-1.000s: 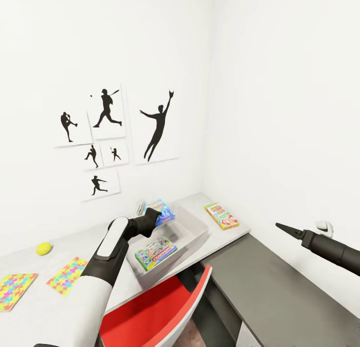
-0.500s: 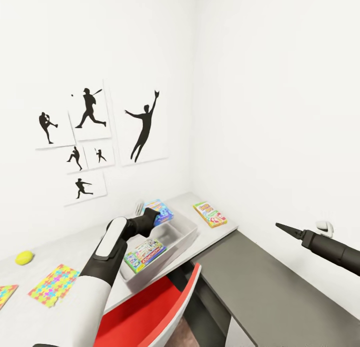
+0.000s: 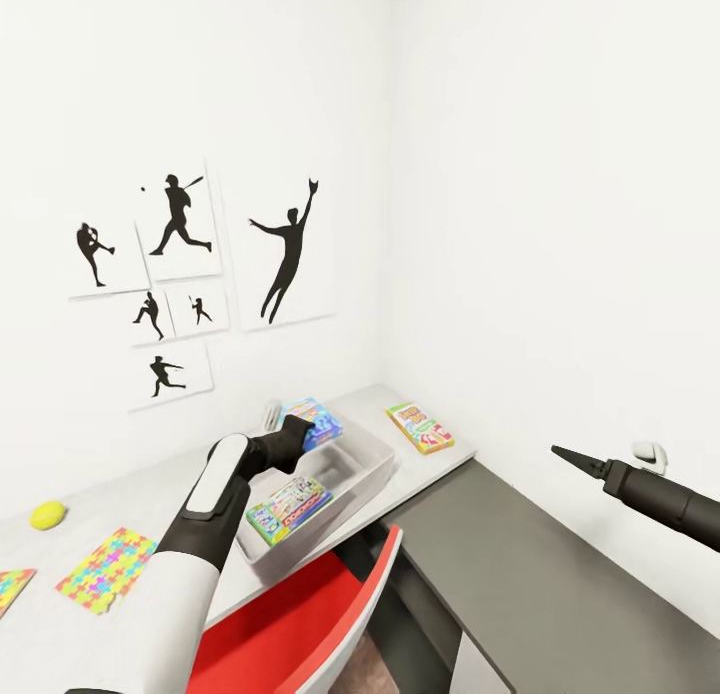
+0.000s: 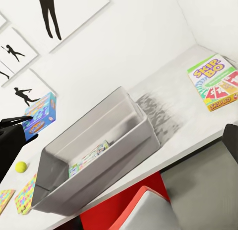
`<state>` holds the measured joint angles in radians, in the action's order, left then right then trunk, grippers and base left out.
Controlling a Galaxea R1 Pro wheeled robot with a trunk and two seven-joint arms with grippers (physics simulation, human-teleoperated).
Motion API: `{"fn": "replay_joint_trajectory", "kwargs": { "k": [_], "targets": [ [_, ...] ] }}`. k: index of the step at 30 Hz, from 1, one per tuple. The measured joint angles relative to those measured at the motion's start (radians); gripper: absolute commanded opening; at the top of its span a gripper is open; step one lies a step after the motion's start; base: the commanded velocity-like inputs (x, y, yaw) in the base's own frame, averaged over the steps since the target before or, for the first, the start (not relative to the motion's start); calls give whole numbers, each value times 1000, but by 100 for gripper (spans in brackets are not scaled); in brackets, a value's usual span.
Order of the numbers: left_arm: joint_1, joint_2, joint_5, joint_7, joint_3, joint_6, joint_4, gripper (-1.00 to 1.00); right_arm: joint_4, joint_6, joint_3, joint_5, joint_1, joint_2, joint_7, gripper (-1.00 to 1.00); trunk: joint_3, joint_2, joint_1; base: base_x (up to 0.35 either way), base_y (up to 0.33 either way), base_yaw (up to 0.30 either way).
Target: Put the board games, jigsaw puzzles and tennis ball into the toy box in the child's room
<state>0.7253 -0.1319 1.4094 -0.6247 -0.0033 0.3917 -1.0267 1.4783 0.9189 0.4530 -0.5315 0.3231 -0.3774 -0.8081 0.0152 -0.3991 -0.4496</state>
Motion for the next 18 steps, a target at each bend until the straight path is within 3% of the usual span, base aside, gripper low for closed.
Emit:
{"fn": "replay_joint_trajectory", "kwargs": {
  "k": [18],
  "targets": [
    [0, 12, -2, 1, 5, 0, 10, -100, 0, 0, -1, 0, 0, 0, 0, 100, -25, 1, 0, 0, 0, 0]
  ]
}}
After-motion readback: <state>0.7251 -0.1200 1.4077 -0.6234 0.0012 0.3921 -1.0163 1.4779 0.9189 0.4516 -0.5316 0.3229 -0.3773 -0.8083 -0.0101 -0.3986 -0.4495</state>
